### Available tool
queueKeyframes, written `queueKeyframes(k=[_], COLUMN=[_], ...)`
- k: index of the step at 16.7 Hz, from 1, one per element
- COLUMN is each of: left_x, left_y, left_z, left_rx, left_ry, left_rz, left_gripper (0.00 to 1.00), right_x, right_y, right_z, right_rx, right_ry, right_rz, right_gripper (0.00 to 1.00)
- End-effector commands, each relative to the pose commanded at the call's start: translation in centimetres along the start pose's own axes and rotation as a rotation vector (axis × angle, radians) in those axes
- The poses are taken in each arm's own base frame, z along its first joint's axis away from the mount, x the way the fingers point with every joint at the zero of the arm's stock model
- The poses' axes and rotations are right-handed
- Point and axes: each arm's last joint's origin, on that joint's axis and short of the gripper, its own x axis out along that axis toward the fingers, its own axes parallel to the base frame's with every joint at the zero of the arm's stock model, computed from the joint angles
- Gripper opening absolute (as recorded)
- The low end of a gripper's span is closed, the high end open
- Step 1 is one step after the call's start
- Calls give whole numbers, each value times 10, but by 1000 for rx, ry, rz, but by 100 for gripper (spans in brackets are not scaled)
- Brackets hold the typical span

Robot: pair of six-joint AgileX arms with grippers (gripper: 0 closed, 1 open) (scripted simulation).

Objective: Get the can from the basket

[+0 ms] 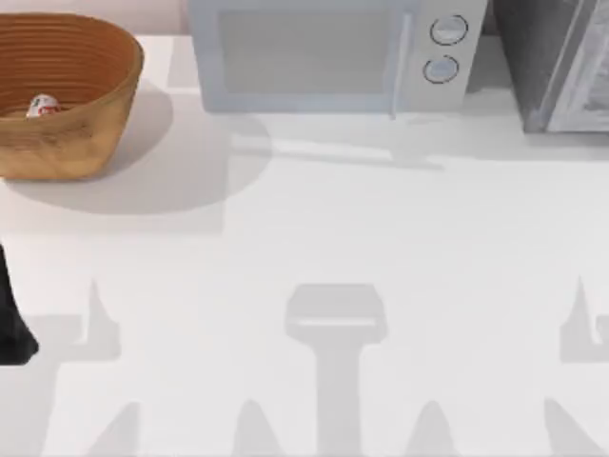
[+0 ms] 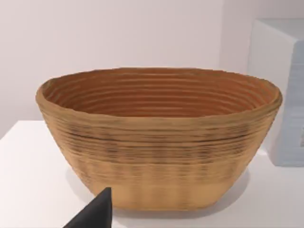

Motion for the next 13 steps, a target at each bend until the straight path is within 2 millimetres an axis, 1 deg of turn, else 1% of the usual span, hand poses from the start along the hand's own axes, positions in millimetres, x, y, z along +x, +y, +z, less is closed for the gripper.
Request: queueKeyframes(k=[2, 4, 8, 9, 11, 13], left_x=[0, 1, 6, 9, 17, 31], left_y=[0, 0, 2, 3, 6, 10], left_z=[0, -1, 3, 8, 24, 48], left_rx=[0, 1, 7, 8, 10, 10], left_ry=[0, 40, 269, 341, 481, 602], left_rz=[0, 1, 17, 24, 39, 54], left_gripper=[100, 100, 100, 100, 100, 100], right_x=[0, 0, 0, 0, 0, 0], right_y=[0, 0, 0, 0, 0, 0], right_z=[0, 0, 0, 0, 0, 0], right_rx=[0, 0, 0, 0, 0, 0], right_ry=[0, 0, 0, 0, 0, 0], right_rz=[0, 0, 0, 0, 0, 0], right_gripper=[100, 100, 100, 100, 100, 100])
